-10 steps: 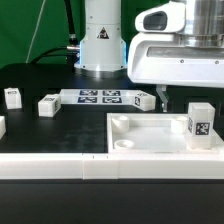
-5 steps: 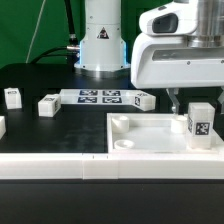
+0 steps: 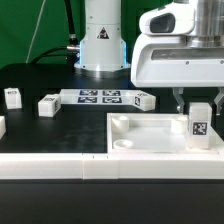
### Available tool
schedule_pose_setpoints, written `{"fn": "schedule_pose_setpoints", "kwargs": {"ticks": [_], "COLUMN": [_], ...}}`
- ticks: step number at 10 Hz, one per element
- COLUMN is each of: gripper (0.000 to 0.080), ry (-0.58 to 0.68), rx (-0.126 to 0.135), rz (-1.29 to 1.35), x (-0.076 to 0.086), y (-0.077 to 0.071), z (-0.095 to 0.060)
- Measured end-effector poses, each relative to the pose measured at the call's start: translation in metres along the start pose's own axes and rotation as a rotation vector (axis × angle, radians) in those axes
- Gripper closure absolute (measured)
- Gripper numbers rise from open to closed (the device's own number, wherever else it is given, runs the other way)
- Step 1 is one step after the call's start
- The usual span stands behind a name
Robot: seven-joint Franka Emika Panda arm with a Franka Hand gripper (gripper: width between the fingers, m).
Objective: Assemble one leg
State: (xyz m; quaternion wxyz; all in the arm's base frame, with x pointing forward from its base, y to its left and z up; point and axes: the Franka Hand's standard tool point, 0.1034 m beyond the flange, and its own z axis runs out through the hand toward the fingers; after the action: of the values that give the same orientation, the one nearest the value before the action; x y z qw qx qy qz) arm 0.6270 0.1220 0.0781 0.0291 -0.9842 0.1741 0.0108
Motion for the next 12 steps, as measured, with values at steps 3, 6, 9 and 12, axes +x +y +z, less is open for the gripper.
{"fn": "schedule_pose_setpoints", "kwargs": {"ticks": [3, 6, 9, 12], "gripper": [0.0509, 0.0509, 0.0509, 0.0509], "ry": [-0.002, -0.009, -0.024, -0.029], "rx": [0.025, 0.045, 0.054, 0.056], "rz": [0.331, 0.677, 0.915, 1.086], "x": [0.001, 0.0024, 0.0027, 0.0031], "y": [-0.0017, -0.0037, -0.0036, -0.0038], "z": [-0.0002, -0.0008, -0.0003, 0.0]}}
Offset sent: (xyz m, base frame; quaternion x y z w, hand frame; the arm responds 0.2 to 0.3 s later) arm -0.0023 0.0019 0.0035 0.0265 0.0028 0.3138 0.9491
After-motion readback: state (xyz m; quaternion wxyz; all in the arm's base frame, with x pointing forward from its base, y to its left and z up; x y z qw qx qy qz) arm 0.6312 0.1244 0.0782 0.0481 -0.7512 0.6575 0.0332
